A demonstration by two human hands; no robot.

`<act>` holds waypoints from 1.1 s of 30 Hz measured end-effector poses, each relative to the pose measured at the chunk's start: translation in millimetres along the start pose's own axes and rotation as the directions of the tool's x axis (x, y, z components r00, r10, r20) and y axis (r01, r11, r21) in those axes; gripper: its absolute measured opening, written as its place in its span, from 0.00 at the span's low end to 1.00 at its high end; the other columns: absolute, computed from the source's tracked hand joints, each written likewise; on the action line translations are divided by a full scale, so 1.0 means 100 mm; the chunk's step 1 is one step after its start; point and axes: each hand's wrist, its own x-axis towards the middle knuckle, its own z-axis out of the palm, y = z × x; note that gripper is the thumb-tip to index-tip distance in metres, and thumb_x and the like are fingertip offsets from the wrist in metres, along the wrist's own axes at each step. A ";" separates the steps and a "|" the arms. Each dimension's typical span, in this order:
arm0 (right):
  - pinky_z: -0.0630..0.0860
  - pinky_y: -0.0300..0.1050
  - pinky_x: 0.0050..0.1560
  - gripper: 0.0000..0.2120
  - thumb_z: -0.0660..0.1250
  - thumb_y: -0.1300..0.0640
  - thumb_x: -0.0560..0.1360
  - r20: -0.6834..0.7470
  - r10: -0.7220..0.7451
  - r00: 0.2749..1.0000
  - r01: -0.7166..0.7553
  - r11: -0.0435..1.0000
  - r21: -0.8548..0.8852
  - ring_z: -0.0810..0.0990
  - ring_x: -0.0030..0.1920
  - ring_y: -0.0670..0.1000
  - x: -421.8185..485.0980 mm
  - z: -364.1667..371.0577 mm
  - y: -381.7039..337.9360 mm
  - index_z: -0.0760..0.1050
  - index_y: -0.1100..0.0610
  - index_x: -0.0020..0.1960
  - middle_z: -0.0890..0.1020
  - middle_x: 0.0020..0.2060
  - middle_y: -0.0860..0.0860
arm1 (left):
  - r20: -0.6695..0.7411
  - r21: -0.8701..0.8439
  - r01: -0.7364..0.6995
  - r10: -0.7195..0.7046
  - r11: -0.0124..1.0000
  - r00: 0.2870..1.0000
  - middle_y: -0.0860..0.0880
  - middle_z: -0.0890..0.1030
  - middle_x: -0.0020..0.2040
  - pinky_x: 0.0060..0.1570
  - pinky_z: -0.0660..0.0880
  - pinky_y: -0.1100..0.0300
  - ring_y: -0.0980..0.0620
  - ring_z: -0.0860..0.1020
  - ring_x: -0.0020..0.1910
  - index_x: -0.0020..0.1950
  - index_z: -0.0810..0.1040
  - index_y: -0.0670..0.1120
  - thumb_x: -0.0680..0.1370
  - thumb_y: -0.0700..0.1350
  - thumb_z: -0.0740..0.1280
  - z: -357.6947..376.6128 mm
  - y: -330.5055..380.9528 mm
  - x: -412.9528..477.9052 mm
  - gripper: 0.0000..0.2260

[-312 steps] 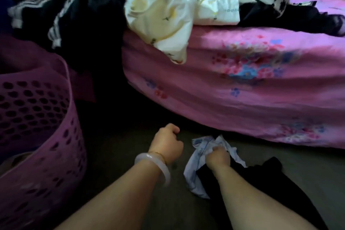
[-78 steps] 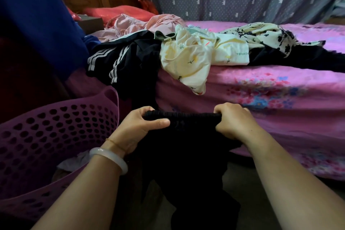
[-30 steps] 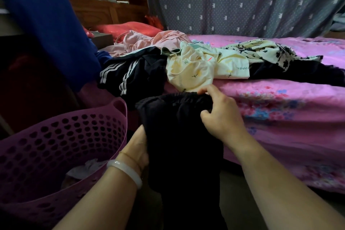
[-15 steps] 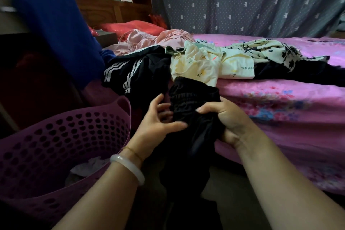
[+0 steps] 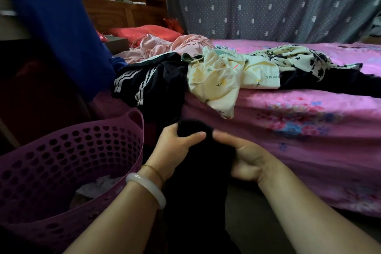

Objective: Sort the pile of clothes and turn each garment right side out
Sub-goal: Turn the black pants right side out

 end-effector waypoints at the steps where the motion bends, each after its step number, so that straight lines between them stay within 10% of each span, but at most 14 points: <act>1: 0.82 0.47 0.46 0.13 0.71 0.60 0.67 -0.027 -0.025 0.999 0.023 0.995 -0.096 0.85 0.44 0.56 0.00 0.03 0.01 0.83 0.62 0.51 0.85 0.47 0.60 | -0.011 -0.023 0.008 -0.008 1.000 1.000 0.43 0.86 0.44 0.43 0.79 0.53 0.45 0.84 0.43 0.51 0.81 0.42 0.72 0.37 0.73 -0.01 0.02 0.01 0.08; 9: 0.83 0.48 0.36 0.07 0.66 0.64 0.73 -0.244 -0.165 0.956 0.195 0.975 0.104 0.85 0.37 0.55 0.10 0.18 -0.19 0.80 0.65 0.49 0.84 0.44 0.59 | 0.191 -0.080 0.262 -0.244 0.962 0.951 0.38 0.83 0.53 0.54 0.79 0.53 0.42 0.83 0.51 0.58 0.80 0.36 0.72 0.45 0.70 -0.09 0.02 -0.07 0.18; 14: 0.78 0.42 0.33 0.03 0.69 0.64 0.73 -0.385 -0.201 0.901 0.114 0.964 -0.239 0.80 0.32 0.50 0.11 0.03 -0.20 0.79 0.59 0.40 0.82 0.32 0.52 | 0.086 -0.236 0.224 -0.209 0.945 0.974 0.40 0.84 0.47 0.47 0.81 0.52 0.44 0.84 0.43 0.52 0.82 0.40 0.74 0.42 0.69 -0.22 0.04 0.04 0.09; 19: 0.74 0.40 0.42 0.26 0.79 0.48 0.63 -0.401 -0.767 0.501 0.128 0.523 -0.842 0.76 0.42 0.47 0.12 -0.05 -0.25 0.73 0.57 0.53 0.76 0.44 0.50 | 0.079 -0.049 0.183 -0.178 0.982 0.981 0.32 0.81 0.53 0.56 0.77 0.41 0.34 0.80 0.52 0.54 0.80 0.36 0.75 0.36 0.67 -0.18 0.04 0.00 0.09; 22: 0.72 0.37 0.50 0.45 0.78 0.36 0.55 -0.187 -0.512 0.838 0.144 0.538 -0.830 0.77 0.55 0.45 0.10 0.12 -0.21 0.70 0.51 0.67 0.77 0.57 0.48 | 0.165 -0.008 0.158 -0.155 0.987 0.974 0.34 0.81 0.51 0.54 0.77 0.47 0.37 0.80 0.48 0.56 0.80 0.38 0.74 0.33 0.66 -0.11 -0.01 -0.02 0.11; 24: 0.76 0.37 0.50 0.32 0.79 0.41 0.58 -0.084 -0.213 0.974 0.056 0.576 -0.816 0.82 0.50 0.45 0.12 0.12 -0.10 0.79 0.50 0.59 0.84 0.52 0.48 | 0.202 0.031 0.146 -0.150 0.989 0.968 0.37 0.82 0.48 0.49 0.78 0.52 0.41 0.80 0.46 0.56 0.80 0.39 0.74 0.30 0.64 -0.08 -0.05 -0.02 0.13; 28: 0.80 0.44 0.40 0.06 0.74 0.66 0.68 -0.259 -0.224 0.940 -0.033 0.694 -0.719 0.83 0.34 0.51 0.21 -0.02 0.03 0.82 0.64 0.44 0.84 0.35 0.54 | 0.176 0.019 0.184 -0.184 0.983 0.967 0.37 0.82 0.53 0.52 0.79 0.50 0.40 0.81 0.50 0.58 0.80 0.40 0.73 0.30 0.65 -0.14 -0.15 0.01 0.15; 33: 0.81 0.59 0.48 0.14 0.71 0.66 0.69 -0.464 -0.226 0.856 -0.014 0.889 -0.458 0.84 0.43 0.62 0.24 -0.07 -0.02 0.79 0.65 0.54 0.84 0.44 0.63 | 0.219 0.165 0.207 -0.240 0.964 0.946 0.46 0.76 0.63 0.60 0.76 0.51 0.46 0.79 0.59 0.72 0.68 0.49 0.69 0.32 0.73 -0.38 -0.37 0.10 0.34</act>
